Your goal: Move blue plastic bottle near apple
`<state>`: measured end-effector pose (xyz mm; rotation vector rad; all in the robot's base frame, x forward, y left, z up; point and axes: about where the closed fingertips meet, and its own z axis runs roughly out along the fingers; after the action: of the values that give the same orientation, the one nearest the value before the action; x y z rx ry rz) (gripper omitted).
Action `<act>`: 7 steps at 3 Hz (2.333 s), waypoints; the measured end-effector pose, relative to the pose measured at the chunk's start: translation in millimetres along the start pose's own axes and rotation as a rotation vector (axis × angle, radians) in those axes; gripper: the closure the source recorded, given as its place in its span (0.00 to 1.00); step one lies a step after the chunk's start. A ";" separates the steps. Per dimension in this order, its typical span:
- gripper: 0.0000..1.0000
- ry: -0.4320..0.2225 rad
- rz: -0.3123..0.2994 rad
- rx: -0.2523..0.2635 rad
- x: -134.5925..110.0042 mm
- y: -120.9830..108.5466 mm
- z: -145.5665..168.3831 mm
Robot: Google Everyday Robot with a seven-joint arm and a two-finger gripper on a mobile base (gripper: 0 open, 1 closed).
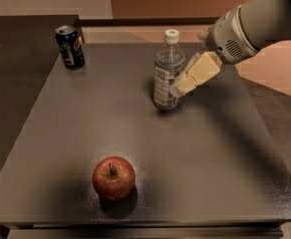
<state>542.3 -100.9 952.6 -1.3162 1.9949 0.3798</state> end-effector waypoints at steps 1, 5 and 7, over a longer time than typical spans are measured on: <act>0.00 -0.026 0.004 -0.018 -11.0 1.3 13.6; 0.65 -0.066 0.031 -0.069 -22.7 3.9 28.8; 1.00 -0.124 -0.021 -0.134 -18.2 24.6 -4.5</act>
Offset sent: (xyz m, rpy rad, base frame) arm 0.0183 0.0367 -0.0057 0.0739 0.0177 0.0293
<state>522.9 -80.4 965.2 -1.3600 1.8784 0.5794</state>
